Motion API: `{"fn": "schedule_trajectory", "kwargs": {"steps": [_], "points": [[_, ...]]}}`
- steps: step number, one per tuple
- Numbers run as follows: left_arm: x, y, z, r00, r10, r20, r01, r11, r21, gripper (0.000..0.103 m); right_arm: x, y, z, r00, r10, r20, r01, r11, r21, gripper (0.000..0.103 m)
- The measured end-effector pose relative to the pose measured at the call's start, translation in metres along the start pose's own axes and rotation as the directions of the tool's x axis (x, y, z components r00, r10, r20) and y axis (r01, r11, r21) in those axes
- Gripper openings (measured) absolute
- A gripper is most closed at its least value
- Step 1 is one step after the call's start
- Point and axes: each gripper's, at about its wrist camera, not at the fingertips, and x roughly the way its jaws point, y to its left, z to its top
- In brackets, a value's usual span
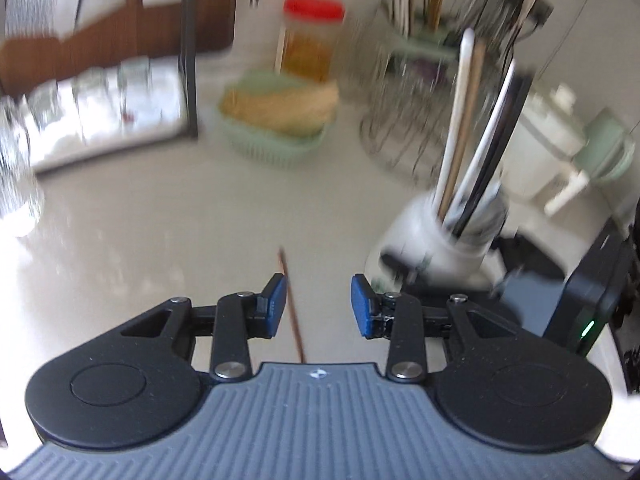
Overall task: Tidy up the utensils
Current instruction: 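Move the left gripper over the copper spoon on the counter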
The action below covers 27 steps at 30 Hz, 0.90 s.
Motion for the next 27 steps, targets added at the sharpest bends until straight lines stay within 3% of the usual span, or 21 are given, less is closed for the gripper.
{"fn": "schedule_trajectory", "kwargs": {"steps": [9,27], "points": [[0.045,0.008,-0.050,0.983,0.050,-0.177,-0.053,0.998,-0.012,0.041,0.001,-0.002,0.002,1.000,0.011,-0.014,-0.011,1.000,-0.009,0.092],[0.074,-0.032,-0.071,0.973,0.156,-0.172,-0.126,0.977,0.173,0.043,-0.004,-0.005,-0.002,0.999,0.037,-0.020,-0.037,0.999,-0.029,0.092]]}}
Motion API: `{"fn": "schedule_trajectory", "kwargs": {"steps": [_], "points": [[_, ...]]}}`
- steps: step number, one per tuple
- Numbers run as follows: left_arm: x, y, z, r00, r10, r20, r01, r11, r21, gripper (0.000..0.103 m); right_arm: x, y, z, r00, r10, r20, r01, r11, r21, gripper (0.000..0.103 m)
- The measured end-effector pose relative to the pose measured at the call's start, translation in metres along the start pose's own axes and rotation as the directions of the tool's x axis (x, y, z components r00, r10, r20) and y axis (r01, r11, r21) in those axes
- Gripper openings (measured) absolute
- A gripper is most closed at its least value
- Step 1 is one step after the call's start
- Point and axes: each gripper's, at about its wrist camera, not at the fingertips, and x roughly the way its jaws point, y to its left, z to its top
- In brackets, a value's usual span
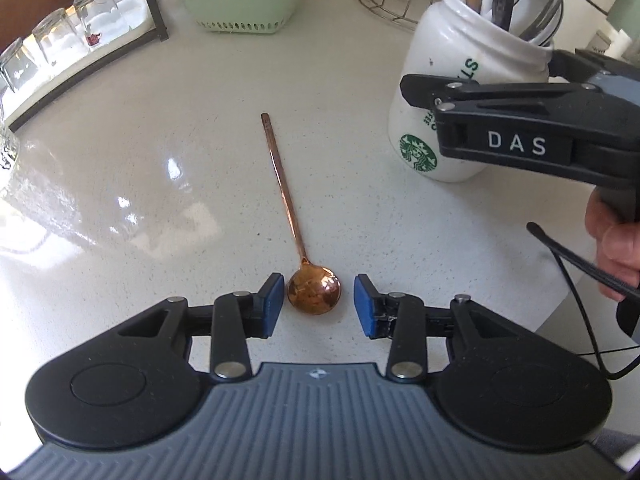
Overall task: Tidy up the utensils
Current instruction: 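Move the left gripper over the copper spoon on the counter, then close the left gripper on the bowl of the copper spoon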
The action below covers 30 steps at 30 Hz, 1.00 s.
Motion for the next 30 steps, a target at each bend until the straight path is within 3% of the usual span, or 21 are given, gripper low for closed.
{"fn": "schedule_trajectory", "kwargs": {"steps": [4,15,30], "points": [[0.000,-0.003,0.001,1.000,0.001,-0.013,-0.001,0.999,0.039,0.034,0.000,0.000,0.000,1.000,0.002,0.002,-0.002,1.000,-0.001,0.092],[-0.007,0.007,0.008,0.998,-0.052,-0.033,0.051,0.999,-0.013,0.033,-0.001,0.000,-0.002,1.000,0.001,0.011,-0.001,1.000,0.004,0.092],[-0.068,0.014,0.033,0.991,-0.107,0.082,0.110,0.993,-0.034,0.033,-0.002,0.002,-0.003,1.000,-0.011,0.022,0.010,1.000,0.015,0.092]]}}
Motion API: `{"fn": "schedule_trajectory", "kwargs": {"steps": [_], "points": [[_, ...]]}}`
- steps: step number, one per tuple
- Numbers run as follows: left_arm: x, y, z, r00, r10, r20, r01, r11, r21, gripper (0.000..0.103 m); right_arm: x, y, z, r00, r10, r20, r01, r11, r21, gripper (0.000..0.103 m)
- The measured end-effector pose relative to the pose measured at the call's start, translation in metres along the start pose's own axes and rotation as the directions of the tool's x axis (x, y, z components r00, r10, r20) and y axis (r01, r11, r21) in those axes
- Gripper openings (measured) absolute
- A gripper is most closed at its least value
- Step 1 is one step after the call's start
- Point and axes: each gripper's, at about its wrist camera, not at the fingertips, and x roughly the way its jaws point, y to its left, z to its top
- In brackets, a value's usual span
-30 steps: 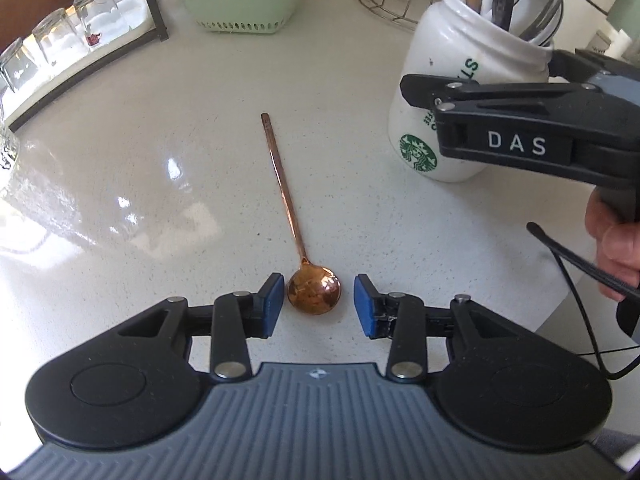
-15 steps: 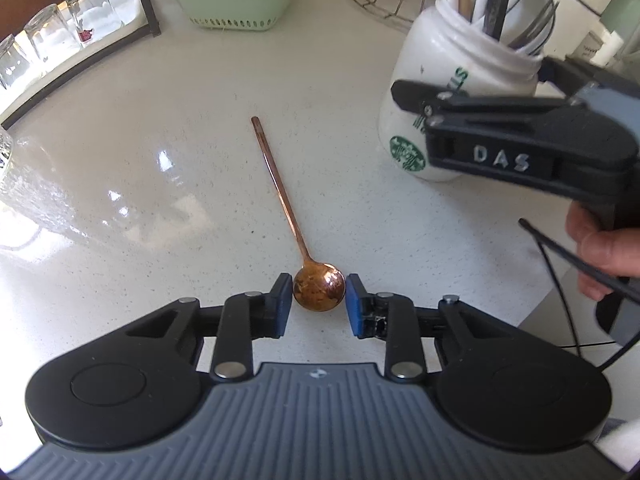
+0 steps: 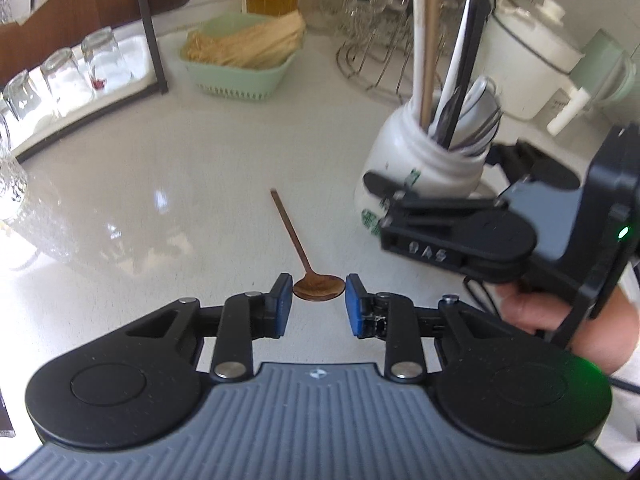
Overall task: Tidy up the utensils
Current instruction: 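Close the left gripper on the bowl of the copper spoon, then lift the copper spoon with the left gripper and carry it over the jar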
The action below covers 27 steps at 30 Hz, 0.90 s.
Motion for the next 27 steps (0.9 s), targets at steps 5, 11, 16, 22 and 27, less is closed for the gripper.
{"fn": "schedule_trajectory", "kwargs": {"steps": [5,11,16,22,27], "points": [[-0.010,-0.005,0.009,0.999,-0.013,0.037,0.013,1.000,-0.004,0.033,0.000,0.000,0.000,1.000,-0.001,0.000,0.001,1.000,0.000,0.092],[-0.021,-0.003,0.021,0.997,-0.014,0.077,0.015,1.000,-0.012,0.033,0.000,0.000,0.000,1.000,-0.005,0.002,0.005,1.000,0.004,0.092],[-0.029,0.000,0.028,0.995,-0.012,0.101,0.013,1.000,-0.012,0.033,0.000,0.001,-0.001,1.000,-0.010,0.007,0.010,1.000,0.005,0.092],[-0.034,-0.001,0.035,0.993,-0.014,0.117,0.014,1.000,-0.002,0.032,0.000,0.001,0.000,1.000,-0.010,0.008,0.010,1.000,0.004,0.092],[-0.042,-0.003,0.040,0.991,-0.022,0.133,0.022,1.000,0.004,0.032,-0.001,0.001,-0.001,1.000,-0.010,0.009,0.010,1.000,0.003,0.092]]}}
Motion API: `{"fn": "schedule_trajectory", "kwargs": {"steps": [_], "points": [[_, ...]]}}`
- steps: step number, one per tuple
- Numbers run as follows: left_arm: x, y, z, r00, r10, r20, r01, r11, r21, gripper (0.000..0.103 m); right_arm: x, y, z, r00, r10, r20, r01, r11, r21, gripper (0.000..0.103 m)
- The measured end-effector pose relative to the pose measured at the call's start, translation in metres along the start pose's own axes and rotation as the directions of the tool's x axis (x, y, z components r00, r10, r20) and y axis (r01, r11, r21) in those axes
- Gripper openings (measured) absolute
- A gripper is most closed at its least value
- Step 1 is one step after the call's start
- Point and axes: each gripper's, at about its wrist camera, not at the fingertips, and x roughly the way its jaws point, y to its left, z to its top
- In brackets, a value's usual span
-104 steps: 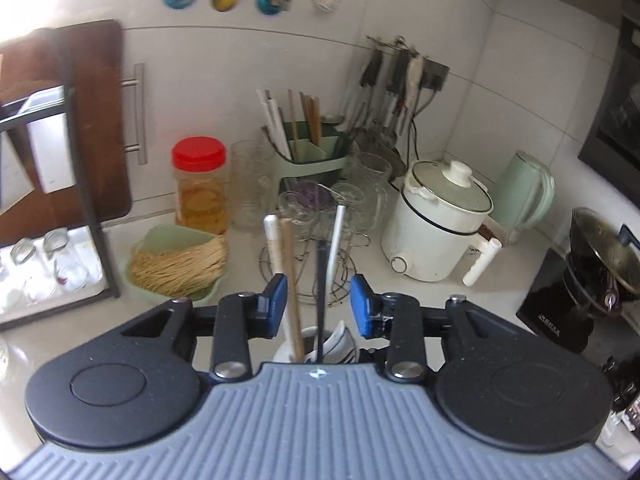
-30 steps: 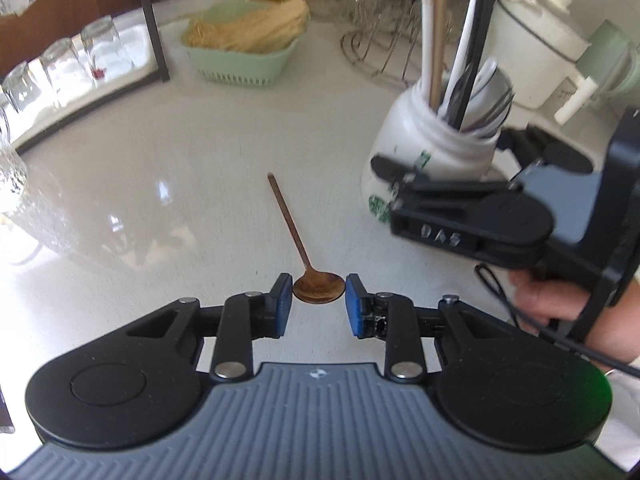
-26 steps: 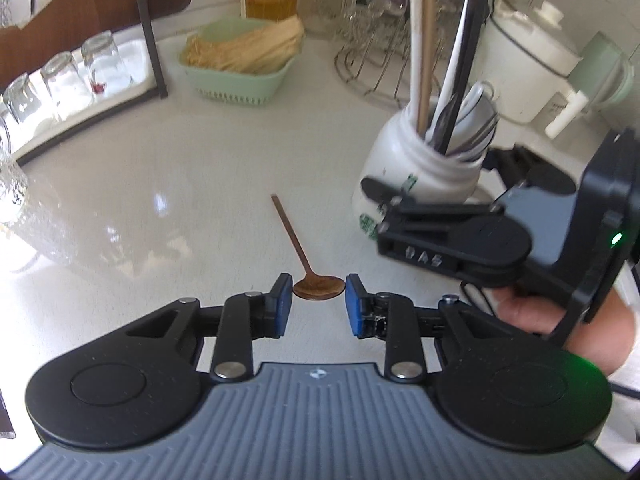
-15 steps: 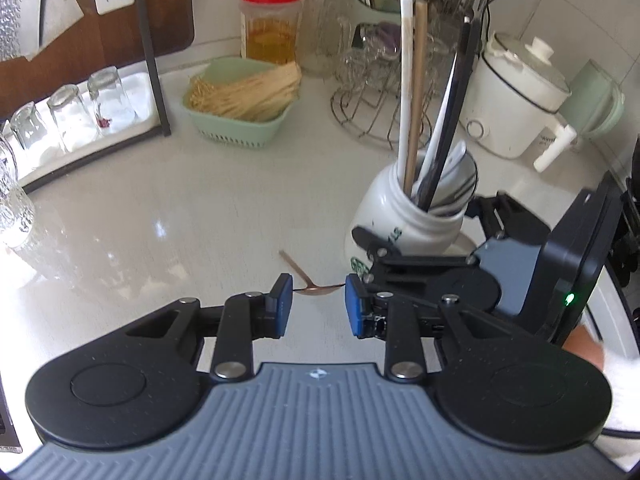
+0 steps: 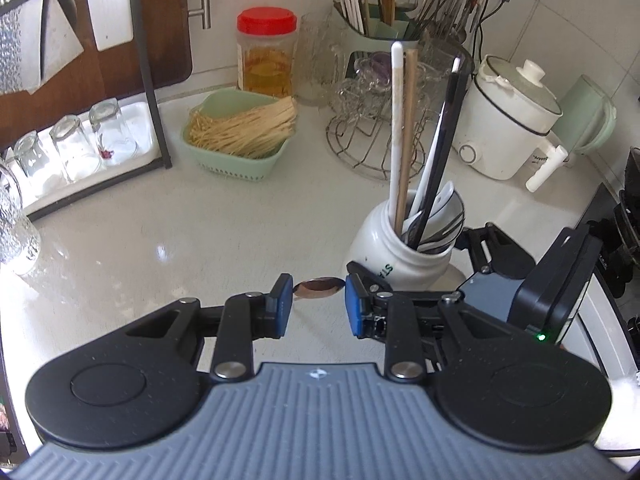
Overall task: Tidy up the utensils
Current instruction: 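Lift the copper spoon with the left gripper and carry it over the jar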
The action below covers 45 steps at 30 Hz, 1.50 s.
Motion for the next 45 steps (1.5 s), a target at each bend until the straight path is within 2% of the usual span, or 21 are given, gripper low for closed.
{"fn": "schedule_trajectory", "kwargs": {"steps": [6,16,27,33,45], "points": [[-0.021,-0.004,0.014,0.999,-0.022,0.030,0.021,1.000,0.017,0.032,0.000,0.000,0.000,1.000,0.002,0.001,-0.002,1.000,-0.004,0.092],[-0.081,-0.021,0.055,0.994,-0.080,0.079,0.075,0.995,0.065,0.032,0.000,0.000,0.001,1.000,0.007,0.002,-0.007,1.000,-0.007,0.092],[-0.134,-0.046,0.090,0.976,-0.194,0.104,0.183,0.978,0.101,0.032,0.000,0.001,0.000,1.000,0.008,0.005,-0.008,1.000,-0.006,0.092],[-0.127,-0.064,0.093,0.970,-0.228,0.083,0.217,0.968,0.128,0.032,0.000,0.000,0.000,1.000,0.016,0.008,-0.016,1.000,-0.010,0.092],[-0.073,-0.076,0.081,0.978,-0.210,-0.001,0.209,0.970,0.124,0.032,0.000,-0.002,-0.002,0.999,0.032,0.019,-0.032,0.999,-0.020,0.092]]}}
